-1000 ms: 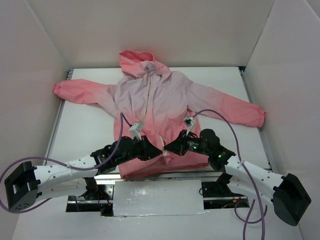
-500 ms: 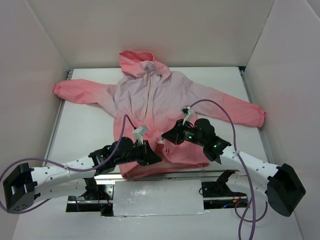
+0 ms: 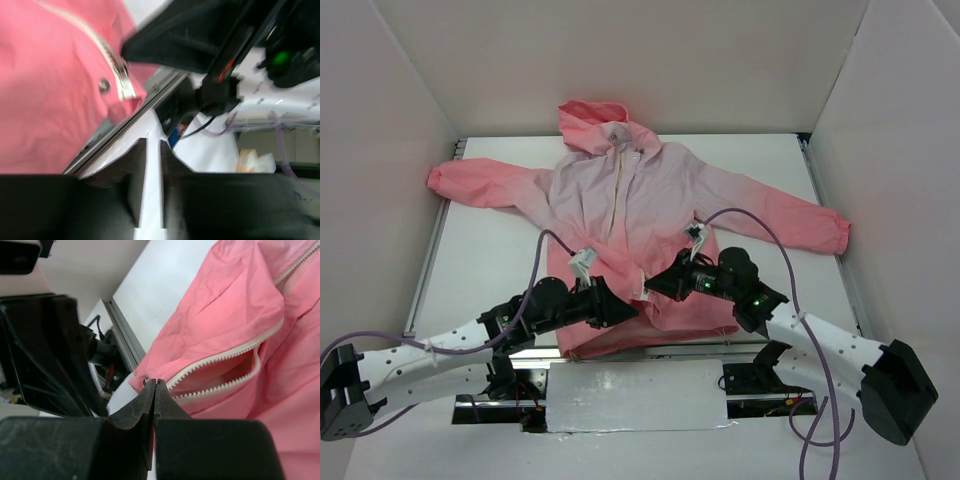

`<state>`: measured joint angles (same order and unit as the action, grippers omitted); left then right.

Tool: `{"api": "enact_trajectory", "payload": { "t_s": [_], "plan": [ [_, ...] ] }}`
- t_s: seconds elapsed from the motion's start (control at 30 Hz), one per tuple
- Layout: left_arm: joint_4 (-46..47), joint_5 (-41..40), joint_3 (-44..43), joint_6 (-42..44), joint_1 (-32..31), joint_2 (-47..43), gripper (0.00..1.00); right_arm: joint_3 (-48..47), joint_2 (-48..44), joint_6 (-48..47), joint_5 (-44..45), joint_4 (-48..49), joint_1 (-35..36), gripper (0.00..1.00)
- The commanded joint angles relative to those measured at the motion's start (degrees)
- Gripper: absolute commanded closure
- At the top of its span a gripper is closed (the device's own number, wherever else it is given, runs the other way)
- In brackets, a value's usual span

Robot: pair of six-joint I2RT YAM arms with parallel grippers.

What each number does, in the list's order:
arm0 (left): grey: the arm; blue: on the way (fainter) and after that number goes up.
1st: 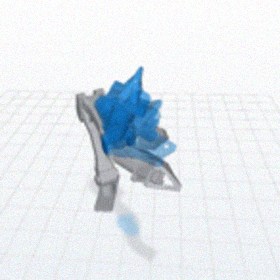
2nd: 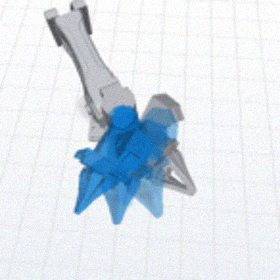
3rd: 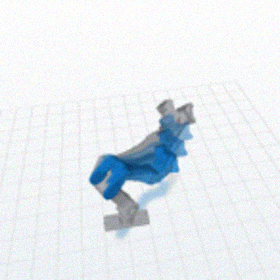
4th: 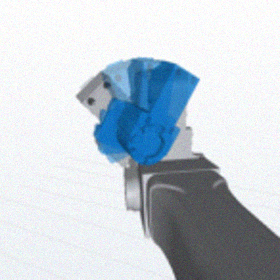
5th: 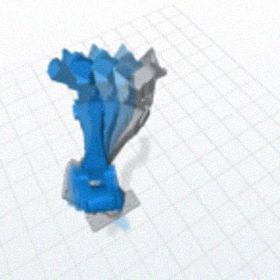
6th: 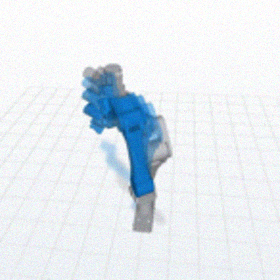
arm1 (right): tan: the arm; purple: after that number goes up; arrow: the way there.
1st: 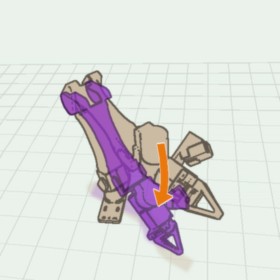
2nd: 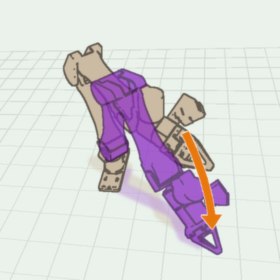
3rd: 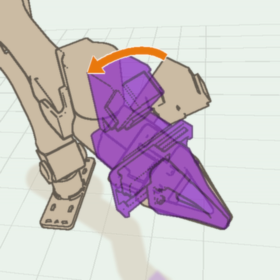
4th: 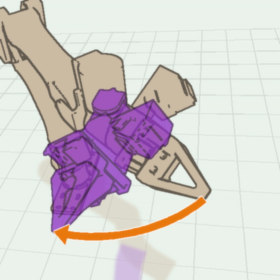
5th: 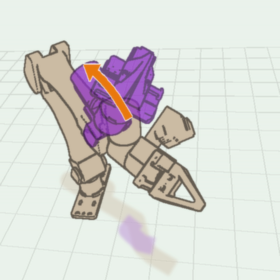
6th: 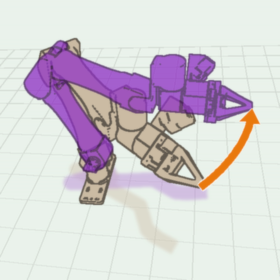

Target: Zip up the jacket

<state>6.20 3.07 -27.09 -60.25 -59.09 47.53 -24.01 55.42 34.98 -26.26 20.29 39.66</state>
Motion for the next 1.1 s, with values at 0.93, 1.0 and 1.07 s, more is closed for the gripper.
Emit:
{"api": "enact_trajectory", "payload": {
  "t_s": [0.93,1.0,1.07],
  "plan": [
    [22.3,-26.4,4.3,-26.3,-11.7,7.7,0.28,2.3,-16.9,11.6,23.4,-9.7,9.6,1.00],
    [23.3,-27.5,4.4,-25.4,-11.8,8.6,0.33,2.2,-17.2,11.9,23.4,-9.9,10.1,1.00],
    [25.0,-28.7,4.3,-23.8,-11.8,9.9,0.38,1.9,-17.1,11.9,22.9,-10.4,10.2,1.00]
  ]
}}
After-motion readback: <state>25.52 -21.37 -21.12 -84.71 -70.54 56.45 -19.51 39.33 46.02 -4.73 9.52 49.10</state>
